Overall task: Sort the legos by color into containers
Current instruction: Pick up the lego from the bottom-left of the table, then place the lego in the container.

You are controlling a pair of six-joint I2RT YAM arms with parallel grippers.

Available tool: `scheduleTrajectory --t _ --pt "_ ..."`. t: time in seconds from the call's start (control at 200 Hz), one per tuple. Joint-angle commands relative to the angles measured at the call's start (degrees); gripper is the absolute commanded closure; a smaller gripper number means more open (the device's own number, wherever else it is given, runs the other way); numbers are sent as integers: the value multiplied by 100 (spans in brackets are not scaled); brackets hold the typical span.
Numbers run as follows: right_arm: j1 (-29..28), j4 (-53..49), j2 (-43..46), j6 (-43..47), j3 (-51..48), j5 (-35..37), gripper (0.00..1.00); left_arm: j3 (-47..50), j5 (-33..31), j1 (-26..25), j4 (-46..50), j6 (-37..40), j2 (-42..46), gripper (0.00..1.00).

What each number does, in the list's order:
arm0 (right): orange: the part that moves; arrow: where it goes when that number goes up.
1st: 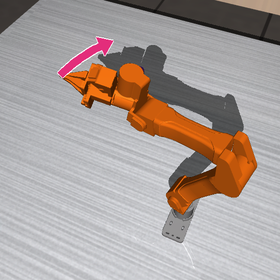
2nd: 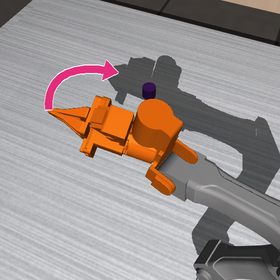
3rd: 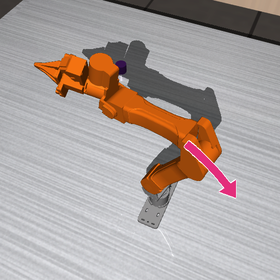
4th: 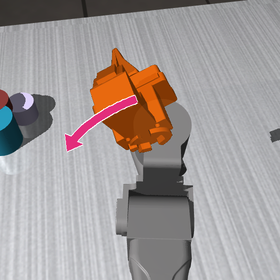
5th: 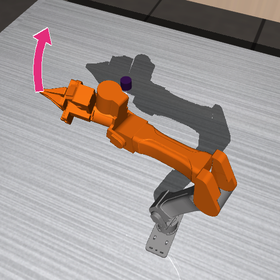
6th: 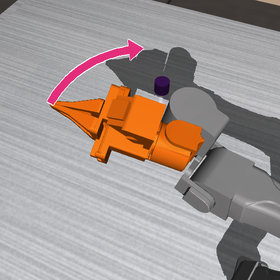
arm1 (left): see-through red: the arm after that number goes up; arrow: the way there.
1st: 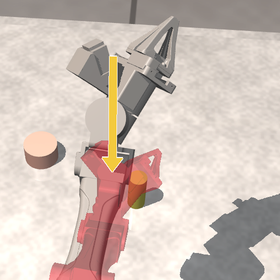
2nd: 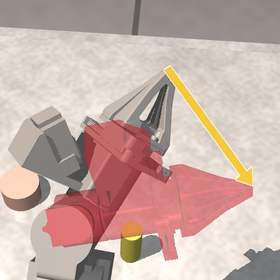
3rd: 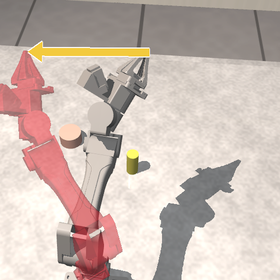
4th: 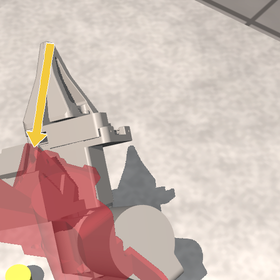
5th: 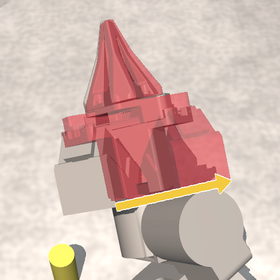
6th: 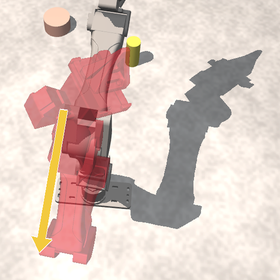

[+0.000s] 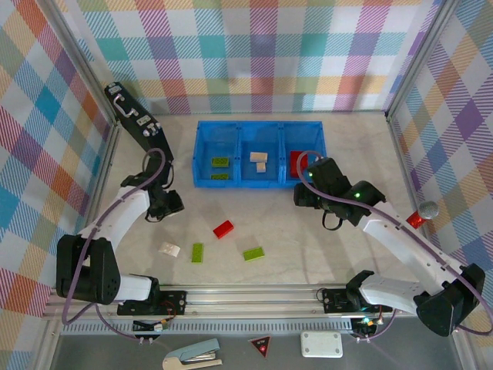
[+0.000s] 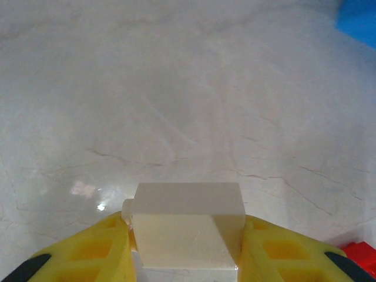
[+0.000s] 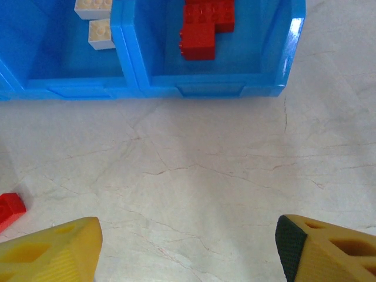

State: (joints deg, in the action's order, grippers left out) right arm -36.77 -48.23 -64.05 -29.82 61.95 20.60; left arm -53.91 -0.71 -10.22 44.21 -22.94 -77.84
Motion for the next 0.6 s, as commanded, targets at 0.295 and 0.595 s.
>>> scheduleTrajectory --t 0.295,0.595 --pt "-32 -507 -81 -111 89 161 22 -1409 -602 -1436 408 -203 -654 71" --pt "-36 -813 -71 -151 159 211 22 -2785 -685 -2247 457 -304 -1662 70"
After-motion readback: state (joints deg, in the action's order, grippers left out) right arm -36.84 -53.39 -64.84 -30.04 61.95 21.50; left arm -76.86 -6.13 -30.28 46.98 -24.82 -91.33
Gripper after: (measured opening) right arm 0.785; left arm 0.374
